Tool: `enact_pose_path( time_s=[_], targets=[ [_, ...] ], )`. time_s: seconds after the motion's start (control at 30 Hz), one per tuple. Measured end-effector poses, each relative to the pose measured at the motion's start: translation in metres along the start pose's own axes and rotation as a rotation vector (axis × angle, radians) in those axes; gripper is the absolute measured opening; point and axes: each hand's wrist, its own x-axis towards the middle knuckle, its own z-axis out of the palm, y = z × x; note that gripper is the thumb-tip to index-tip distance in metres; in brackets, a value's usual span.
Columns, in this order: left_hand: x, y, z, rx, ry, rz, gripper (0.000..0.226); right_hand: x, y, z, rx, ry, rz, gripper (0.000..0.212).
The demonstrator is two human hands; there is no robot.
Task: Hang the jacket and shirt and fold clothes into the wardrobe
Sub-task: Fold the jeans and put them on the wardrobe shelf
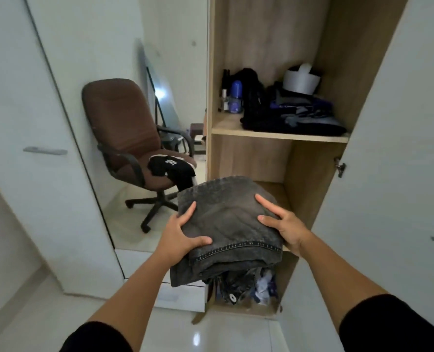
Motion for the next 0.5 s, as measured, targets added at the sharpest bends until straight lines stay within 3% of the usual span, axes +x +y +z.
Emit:
enact_pose_path(
  time_s=[0.23,0.5],
  targets=[
    [0.074,0.009,0.077,0.006,-0.085,-0.002,0.108,0.047,0.005,-0.083,-0.049,0.113,0.007,0.048],
    [0.179,0.004,0.115,0.076,-0.109,0.087,0.108,0.126,0.01,-0.126,0.022,0.199,-0.027,0.049]
  ],
)
